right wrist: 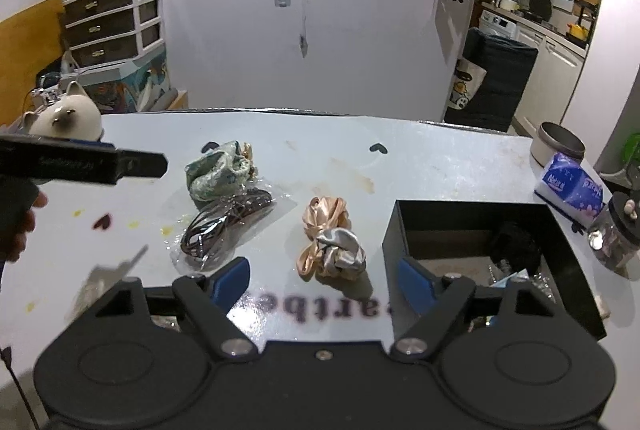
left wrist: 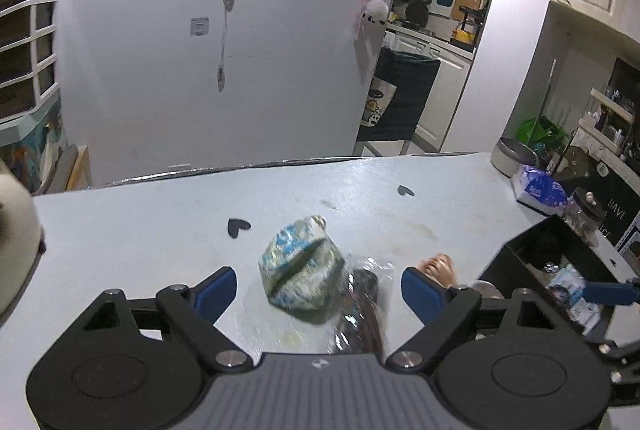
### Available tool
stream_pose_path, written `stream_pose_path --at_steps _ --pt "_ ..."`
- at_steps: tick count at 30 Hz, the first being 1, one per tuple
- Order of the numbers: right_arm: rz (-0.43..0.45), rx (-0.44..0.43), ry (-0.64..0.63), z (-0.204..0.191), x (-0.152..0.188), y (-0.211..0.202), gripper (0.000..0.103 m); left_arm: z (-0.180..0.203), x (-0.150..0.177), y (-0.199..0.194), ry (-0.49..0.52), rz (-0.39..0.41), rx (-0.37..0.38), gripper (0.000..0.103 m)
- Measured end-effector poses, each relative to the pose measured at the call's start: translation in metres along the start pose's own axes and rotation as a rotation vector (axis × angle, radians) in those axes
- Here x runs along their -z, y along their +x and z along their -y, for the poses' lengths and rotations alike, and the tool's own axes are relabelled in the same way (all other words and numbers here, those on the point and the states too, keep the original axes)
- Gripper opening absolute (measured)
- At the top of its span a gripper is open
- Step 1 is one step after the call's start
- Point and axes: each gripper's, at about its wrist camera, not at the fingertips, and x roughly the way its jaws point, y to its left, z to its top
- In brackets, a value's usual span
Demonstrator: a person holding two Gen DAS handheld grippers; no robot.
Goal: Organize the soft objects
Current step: 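Withdraw both tools from the box toward the remaining items on the table, then grasp the blue-white floral pouch with the left tool while the right tool grasps the satin scrunchie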
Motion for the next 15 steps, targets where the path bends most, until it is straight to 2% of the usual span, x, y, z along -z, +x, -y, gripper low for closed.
stream_pose_path --at_steps 5,11,15 --pt "-0.016 0.017 0.004 -0.007 -0.003 0.013 0.082 -0.008 -0.009 0.035 0.031 -0.03 0.041 0.082" --pt "-0.038 0.009 -0.003 -0.013 -0.004 0.021 0.082 -0.012 -0.012 0.072 0.047 -0.087 0.082 0.081" --pt "-0.05 0.014 -0.004 -0.014 -0.007 0.032 0.081 -0.015 -0.012 0.089 0.028 -0.106 0.08 0.081"
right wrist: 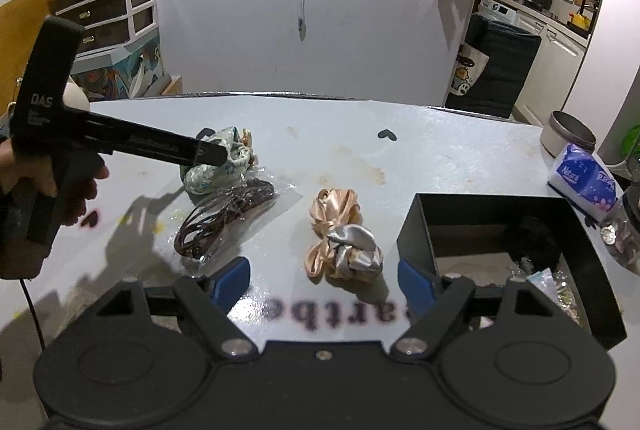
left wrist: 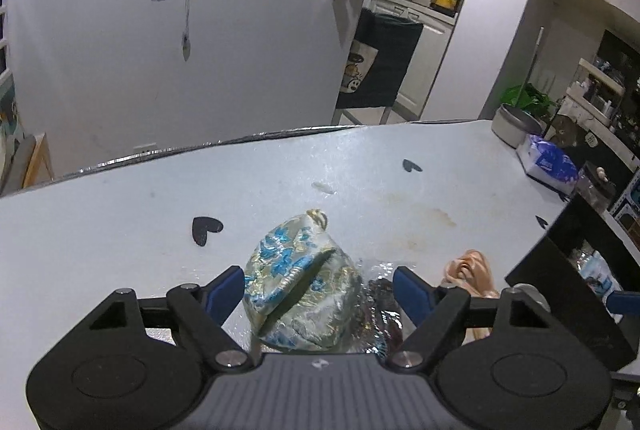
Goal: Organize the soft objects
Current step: 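Grasp the blue-white floral pouch with the left tool while the right tool grasps the satin scrunchie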
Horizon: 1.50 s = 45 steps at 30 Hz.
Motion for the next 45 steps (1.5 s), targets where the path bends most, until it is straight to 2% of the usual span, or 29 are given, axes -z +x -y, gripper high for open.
stream_pose_path --at_steps 4,9,15,21,26,39,42,45 --pt "-0.006 0.018 -0.003 -0.002 -0.004 0.018 0.079 -0.009 0.001 0.011 -0.06 -0.012 -0.017 0.081" --pt "-0.015 0.037 -0.013 -0.007 -0.008 0.037 0.077 -0.007 0.0 0.023 -0.068 -0.038 -0.03 0.08" --pt "-0.023 0.057 -0.036 -0.011 -0.01 0.052 0.077 -0.005 -0.004 0.029 -0.082 -0.058 -0.042 0.071" --pt "-0.023 0.059 -0.038 -0.01 -0.011 0.056 0.075 -0.003 -0.004 0.032 -0.074 -0.062 -0.035 0.064" --pt "-0.031 0.047 -0.031 -0.009 -0.012 0.06 0.071 -0.003 -0.003 0.029 -0.075 -0.053 -0.018 0.053" --pt "-0.084 0.073 -0.045 -0.011 -0.011 0.083 0.07 -0.006 0.001 0.024 -0.099 -0.044 0.014 0.048" --pt "-0.115 0.065 -0.047 -0.009 -0.009 0.092 0.058 -0.007 0.001 0.023 -0.1 -0.045 0.013 0.048" --pt "-0.145 0.088 -0.028 -0.005 -0.008 0.099 0.039 -0.007 0.001 0.022 -0.097 -0.049 0.012 0.047"
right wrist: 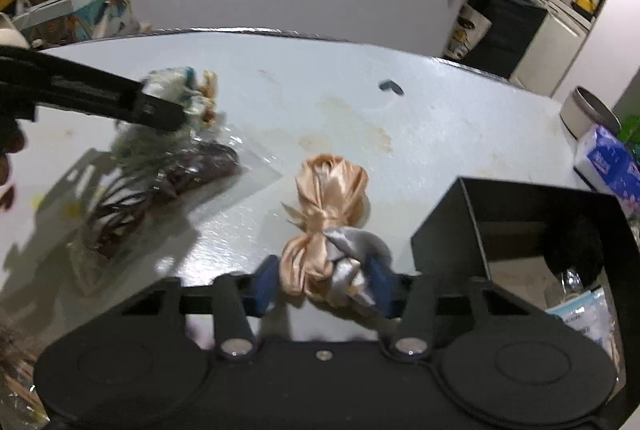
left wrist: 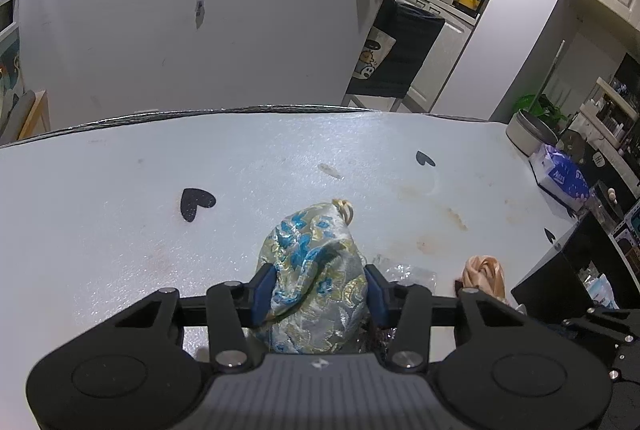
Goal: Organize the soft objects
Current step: 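Grasp the blue-white floral pouch with the left tool while the right tool grasps the satin scrunchie, then carry the pouch and scrunchie into the black box and open both tools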
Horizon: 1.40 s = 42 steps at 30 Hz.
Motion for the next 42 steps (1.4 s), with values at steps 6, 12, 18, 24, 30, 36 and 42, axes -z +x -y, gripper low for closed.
stream_pose_path --at_steps 6,12,18,24,30,36,42 --pt "0.015 -0.005 -0.017 0.001 0.002 -0.008 0.02 0.005 -0.003 -0.003 0.013 -0.002 -0.008 0.043" --pt "0.049 -0.036 -0.017 0.001 0.004 -0.027 0.02 0.009 0.001 -0.026 0.006 0.028 -0.02 0.042" --pt "0.08 -0.076 -0.018 0.002 0.01 -0.054 0.019 0.017 0.009 -0.065 0.003 0.063 -0.04 0.041" --pt "0.111 -0.114 -0.013 0.006 0.016 -0.079 0.02 0.031 0.027 -0.106 -0.023 0.096 -0.077 0.041" --pt "0.148 -0.173 -0.028 0.012 0.028 -0.109 0.02 0.056 0.046 -0.136 -0.024 0.113 -0.103 0.041" --pt "0.185 -0.2 0.009 0.035 0.039 -0.135 0.02 0.091 0.051 -0.151 -0.022 0.138 -0.091 0.041" --pt "0.212 -0.206 0.048 0.07 0.047 -0.148 0.02 0.13 0.047 -0.148 -0.034 0.15 -0.072 0.041"
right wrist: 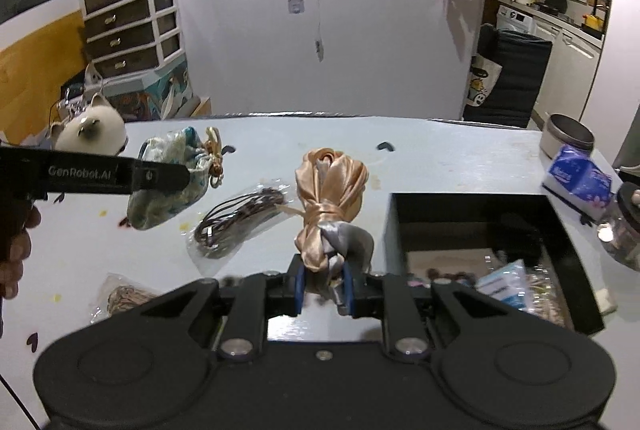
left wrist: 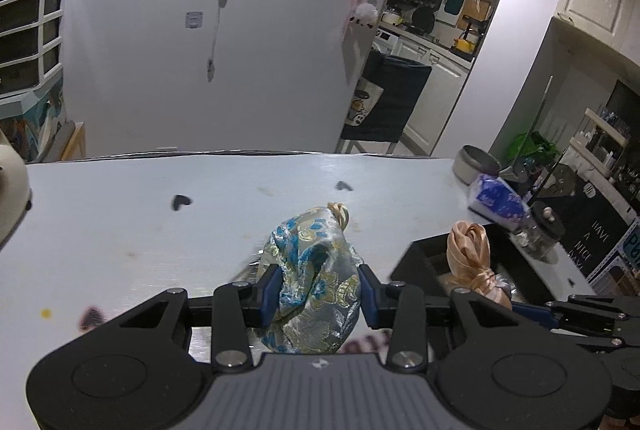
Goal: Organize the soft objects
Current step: 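Carry the pouch and scrunchie into the black box and open both tools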
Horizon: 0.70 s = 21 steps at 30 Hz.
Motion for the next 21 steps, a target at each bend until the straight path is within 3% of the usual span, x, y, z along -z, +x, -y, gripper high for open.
stream_pose_path --at_steps 11,21 --pt "0.028 0.014 0.046 0.101 -0.002 -0.017 0.02 0.096 -0.013 0.039 -0.004 -0.015 0.05 0.041" --pt "0.006 0.026 0.057 0.182 0.002 -0.016 0.02 0.163 -0.015 0.136 0.093 -0.17 0.122 0.041"
